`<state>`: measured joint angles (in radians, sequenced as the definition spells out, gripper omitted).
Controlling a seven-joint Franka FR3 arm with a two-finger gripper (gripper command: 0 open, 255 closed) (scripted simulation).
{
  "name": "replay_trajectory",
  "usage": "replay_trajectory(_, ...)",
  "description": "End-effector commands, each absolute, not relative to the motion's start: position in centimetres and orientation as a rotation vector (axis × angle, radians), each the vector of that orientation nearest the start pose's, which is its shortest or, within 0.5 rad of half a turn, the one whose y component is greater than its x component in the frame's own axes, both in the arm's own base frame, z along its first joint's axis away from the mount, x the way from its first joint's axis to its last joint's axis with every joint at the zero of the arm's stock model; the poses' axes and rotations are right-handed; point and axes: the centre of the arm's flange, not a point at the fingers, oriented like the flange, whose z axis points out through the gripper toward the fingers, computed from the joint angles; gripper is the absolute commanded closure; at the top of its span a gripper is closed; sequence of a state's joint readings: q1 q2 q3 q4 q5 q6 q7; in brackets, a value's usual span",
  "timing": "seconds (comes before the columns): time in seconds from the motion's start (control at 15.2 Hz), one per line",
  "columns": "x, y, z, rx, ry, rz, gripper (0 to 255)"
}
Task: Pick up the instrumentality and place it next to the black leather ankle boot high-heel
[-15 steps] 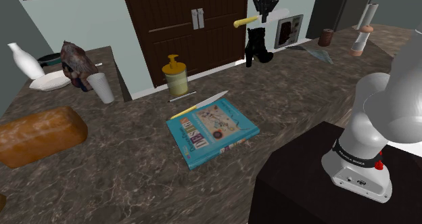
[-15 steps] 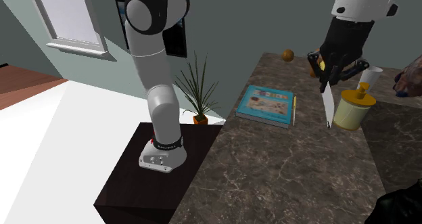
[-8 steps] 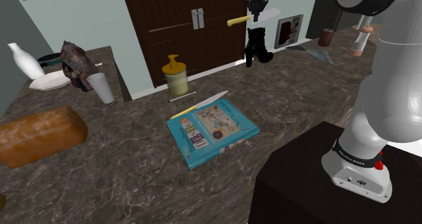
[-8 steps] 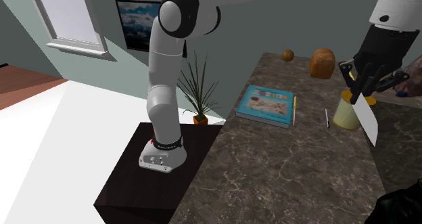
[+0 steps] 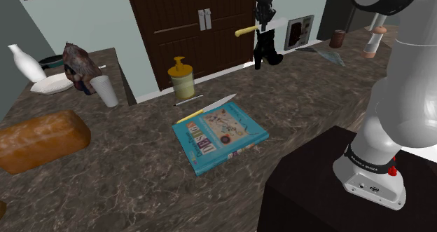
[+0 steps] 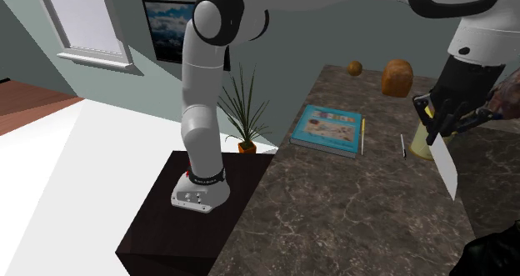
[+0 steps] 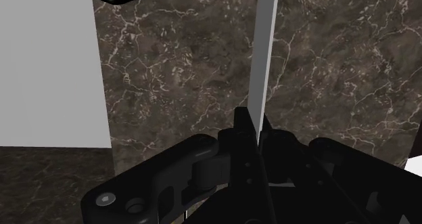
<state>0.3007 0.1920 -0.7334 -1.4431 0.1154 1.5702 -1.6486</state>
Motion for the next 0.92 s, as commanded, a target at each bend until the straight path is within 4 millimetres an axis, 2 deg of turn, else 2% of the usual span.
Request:
replay_trajectory(0.0,56.4,-20.3,58.7,-2.566,-1.800,0.029,255)
replay_trajectory(0.86,56.4,-20.3,51.8,-2.566,-1.800,0.029,255)
